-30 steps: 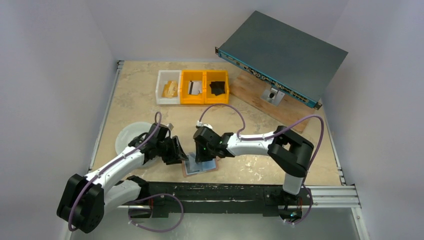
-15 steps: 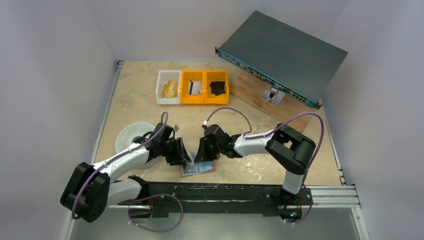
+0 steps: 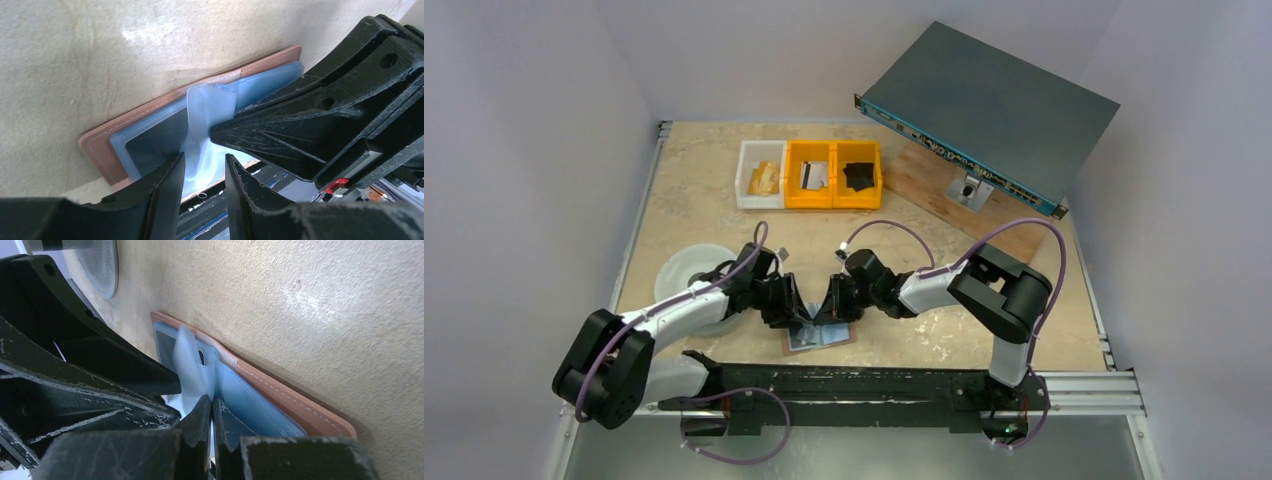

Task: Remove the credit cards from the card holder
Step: Remove the credit card from the card holder.

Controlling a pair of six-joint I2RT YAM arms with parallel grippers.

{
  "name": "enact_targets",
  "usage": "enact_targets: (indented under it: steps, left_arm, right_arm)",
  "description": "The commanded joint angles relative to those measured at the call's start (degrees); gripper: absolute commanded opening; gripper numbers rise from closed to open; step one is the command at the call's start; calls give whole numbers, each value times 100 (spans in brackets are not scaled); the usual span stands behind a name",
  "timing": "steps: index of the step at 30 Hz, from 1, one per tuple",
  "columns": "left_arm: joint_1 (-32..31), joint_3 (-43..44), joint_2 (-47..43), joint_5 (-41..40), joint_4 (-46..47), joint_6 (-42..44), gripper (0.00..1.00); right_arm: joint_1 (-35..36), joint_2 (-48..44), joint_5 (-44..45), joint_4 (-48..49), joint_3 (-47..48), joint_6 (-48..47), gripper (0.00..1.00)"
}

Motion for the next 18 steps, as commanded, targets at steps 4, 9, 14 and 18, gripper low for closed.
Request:
enact_targets:
  steps: [4, 9, 14, 18]
  left_arm:
    - [-391, 92, 437, -295, 348, -35, 26]
    - [-540, 221, 465, -386, 344, -147, 7]
    - [-541, 345, 232, -575, 41, -111, 0]
    - [-543, 489, -16, -675, -247, -26, 0]
  right_arm:
    - [52, 229, 204, -787, -131, -198, 0]
    - [50, 8, 339, -1022, 13, -290, 1]
    - [51, -310, 454, -1318, 231, -407, 6]
    - [52, -679, 531, -1586, 447, -481, 16]
